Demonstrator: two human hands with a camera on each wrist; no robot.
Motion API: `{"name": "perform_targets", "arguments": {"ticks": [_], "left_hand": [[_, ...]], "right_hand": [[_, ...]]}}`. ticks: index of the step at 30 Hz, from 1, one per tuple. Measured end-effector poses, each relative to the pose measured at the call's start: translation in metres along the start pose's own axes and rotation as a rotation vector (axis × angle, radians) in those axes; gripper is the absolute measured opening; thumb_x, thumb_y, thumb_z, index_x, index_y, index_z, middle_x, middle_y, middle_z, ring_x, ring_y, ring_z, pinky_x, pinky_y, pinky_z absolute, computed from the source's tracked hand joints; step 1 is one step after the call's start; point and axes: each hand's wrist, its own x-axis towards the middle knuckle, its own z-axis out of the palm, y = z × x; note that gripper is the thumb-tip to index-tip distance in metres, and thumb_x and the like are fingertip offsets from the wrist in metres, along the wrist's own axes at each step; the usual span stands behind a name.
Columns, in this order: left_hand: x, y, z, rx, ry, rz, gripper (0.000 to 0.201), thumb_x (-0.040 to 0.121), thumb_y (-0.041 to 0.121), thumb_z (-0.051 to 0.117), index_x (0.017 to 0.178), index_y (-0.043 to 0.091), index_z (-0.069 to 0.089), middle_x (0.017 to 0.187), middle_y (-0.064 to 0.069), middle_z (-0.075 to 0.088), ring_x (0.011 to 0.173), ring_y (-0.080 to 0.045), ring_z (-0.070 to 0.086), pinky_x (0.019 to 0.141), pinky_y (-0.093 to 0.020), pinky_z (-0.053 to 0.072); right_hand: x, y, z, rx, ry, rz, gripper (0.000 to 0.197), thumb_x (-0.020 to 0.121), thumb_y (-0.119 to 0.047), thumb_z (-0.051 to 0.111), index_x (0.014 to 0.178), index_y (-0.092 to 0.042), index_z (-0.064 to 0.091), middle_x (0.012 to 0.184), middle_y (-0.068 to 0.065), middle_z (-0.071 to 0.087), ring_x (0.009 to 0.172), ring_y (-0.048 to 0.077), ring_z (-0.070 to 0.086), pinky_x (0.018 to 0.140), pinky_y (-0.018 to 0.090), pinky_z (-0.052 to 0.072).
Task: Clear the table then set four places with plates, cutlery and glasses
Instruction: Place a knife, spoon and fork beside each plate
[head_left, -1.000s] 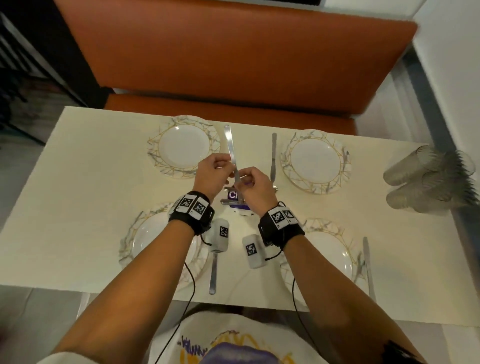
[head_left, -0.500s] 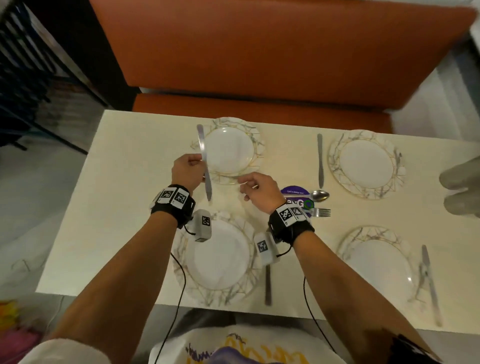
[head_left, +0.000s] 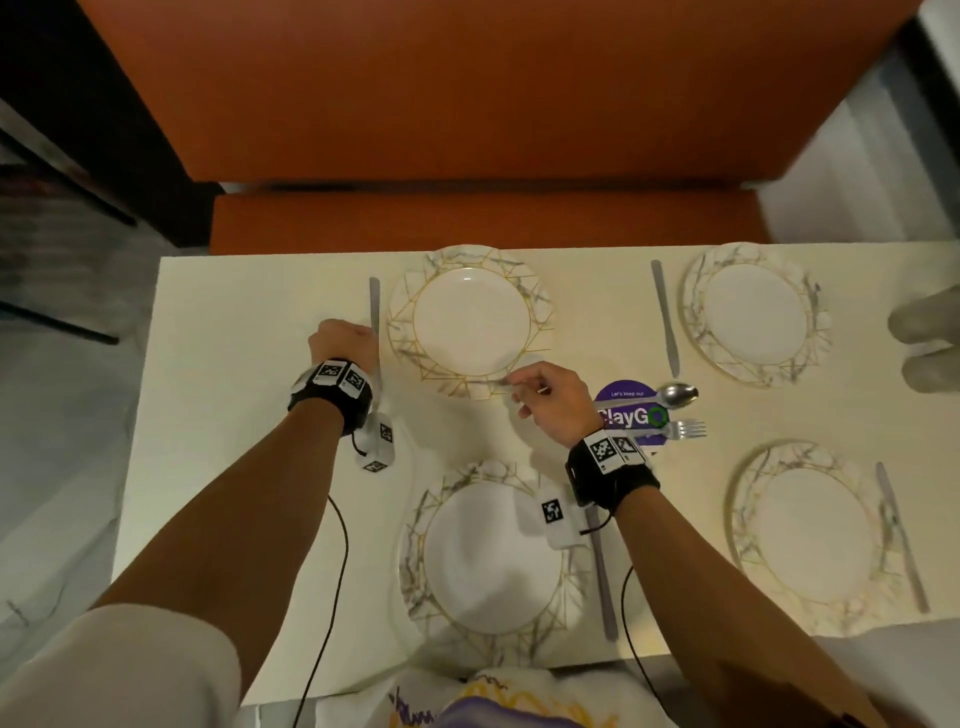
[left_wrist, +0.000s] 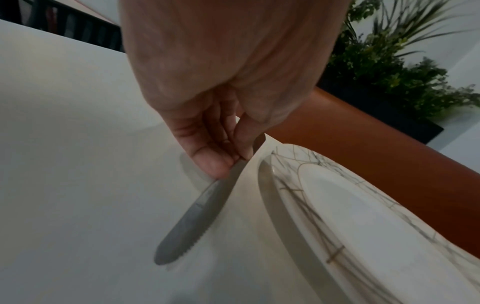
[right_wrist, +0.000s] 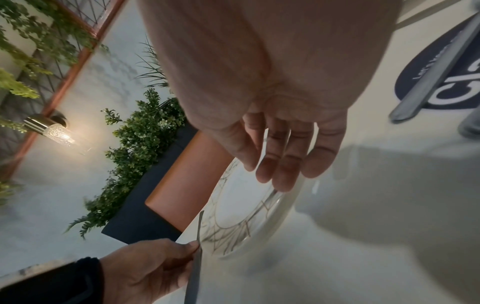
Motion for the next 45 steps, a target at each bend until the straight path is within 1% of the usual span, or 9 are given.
{"name": "perform_targets", "arguments": {"ticks": [8, 18, 21, 23, 28, 32, 35, 40, 45], "left_hand": [[0.018, 0.015, 0.000, 0.018, -0.019, -0.045, 0.015, 0.091, 0.015, 0.069, 0.094, 0.004, 0.078, 0.095, -0.014, 0.077, 0.083, -0.030, 0.074, 0.063, -0.028, 0.052], [0.017, 0.013, -0.002, -0.002, -0.036, 0.021, 0.013, 0.092, 0.011, 0.068, 0.086, 0.007, 0.080, 0.088, -0.012, 0.078, 0.082, -0.032, 0.076, 0.079, -0.041, 0.065], [0.005, 0.013, -0.003, 0.004, -0.010, 0.070, 0.018, 0.097, 0.009, 0.062, 0.097, 0.007, 0.080, 0.100, -0.013, 0.078, 0.094, -0.033, 0.074, 0.083, -0.034, 0.061], [-0.007, 0.014, -0.004, -0.006, 0.053, 0.102, 0.022, 0.099, 0.012, 0.058, 0.105, 0.005, 0.077, 0.106, -0.014, 0.076, 0.100, -0.034, 0.071, 0.074, -0.030, 0.054], [-0.043, 0.020, 0.001, -0.079, 0.154, 0.199, 0.020, 0.098, 0.024, 0.057, 0.111, 0.014, 0.069, 0.106, -0.009, 0.076, 0.095, -0.031, 0.071, 0.072, -0.035, 0.055], [-0.079, 0.036, 0.015, -0.147, 0.156, 0.342, 0.015, 0.099, 0.027, 0.059, 0.107, 0.017, 0.067, 0.095, -0.005, 0.075, 0.088, -0.027, 0.070, 0.080, -0.037, 0.057], [-0.106, 0.049, 0.033, -0.166, 0.096, 0.428, 0.013, 0.098, 0.025, 0.062, 0.106, 0.016, 0.068, 0.075, 0.009, 0.063, 0.075, -0.020, 0.065, 0.071, -0.030, 0.053], [-0.151, 0.071, 0.074, -0.183, -0.026, 0.538, 0.011, 0.096, 0.025, 0.064, 0.104, 0.019, 0.069, 0.084, 0.003, 0.068, 0.076, -0.017, 0.065, 0.069, -0.030, 0.054], [-0.191, 0.094, 0.122, -0.157, -0.111, 0.571, 0.009, 0.096, 0.025, 0.067, 0.101, 0.019, 0.071, 0.089, 0.001, 0.070, 0.078, -0.015, 0.062, 0.073, -0.025, 0.048]], "right_hand": [[0.010, -0.001, -0.002, -0.014, 0.030, -0.024, 0.020, 0.094, -0.006, 0.057, 0.102, -0.015, 0.073, 0.089, 0.007, 0.074, 0.068, 0.013, 0.069, 0.052, 0.012, 0.045], [0.014, 0.001, -0.003, -0.018, 0.038, -0.026, 0.019, 0.094, -0.007, 0.058, 0.103, -0.015, 0.074, 0.090, 0.007, 0.074, 0.071, 0.016, 0.069, 0.051, 0.011, 0.044], [0.013, 0.002, -0.005, -0.025, 0.039, -0.026, 0.021, 0.095, -0.007, 0.056, 0.102, -0.016, 0.074, 0.087, 0.002, 0.075, 0.073, 0.013, 0.070, 0.052, 0.011, 0.044], [0.012, 0.001, -0.008, -0.009, 0.041, -0.017, 0.022, 0.096, -0.006, 0.055, 0.103, -0.015, 0.074, 0.085, 0.001, 0.074, 0.068, 0.011, 0.069, 0.052, 0.011, 0.044], [0.007, 0.004, -0.018, -0.005, 0.059, -0.006, 0.022, 0.097, -0.008, 0.054, 0.104, -0.018, 0.073, 0.085, -0.001, 0.074, 0.064, 0.010, 0.070, 0.052, 0.014, 0.045], [-0.002, 0.010, -0.031, 0.024, 0.097, -0.007, 0.020, 0.098, -0.007, 0.054, 0.107, -0.013, 0.071, 0.087, 0.004, 0.073, 0.066, 0.015, 0.068, 0.048, 0.013, 0.043], [-0.010, 0.019, -0.047, 0.024, 0.128, -0.014, 0.020, 0.097, -0.007, 0.055, 0.108, -0.013, 0.071, 0.089, 0.003, 0.072, 0.066, 0.014, 0.065, 0.046, 0.014, 0.045], [-0.015, 0.046, -0.088, -0.048, 0.227, -0.046, 0.019, 0.092, -0.008, 0.060, 0.101, -0.017, 0.074, 0.084, -0.003, 0.069, 0.077, 0.013, 0.066, 0.070, 0.019, 0.051], [-0.015, 0.075, -0.141, -0.189, 0.304, -0.010, 0.018, 0.093, -0.011, 0.060, 0.101, -0.018, 0.075, 0.090, -0.004, 0.069, 0.084, 0.013, 0.063, 0.080, 0.022, 0.051]]}}
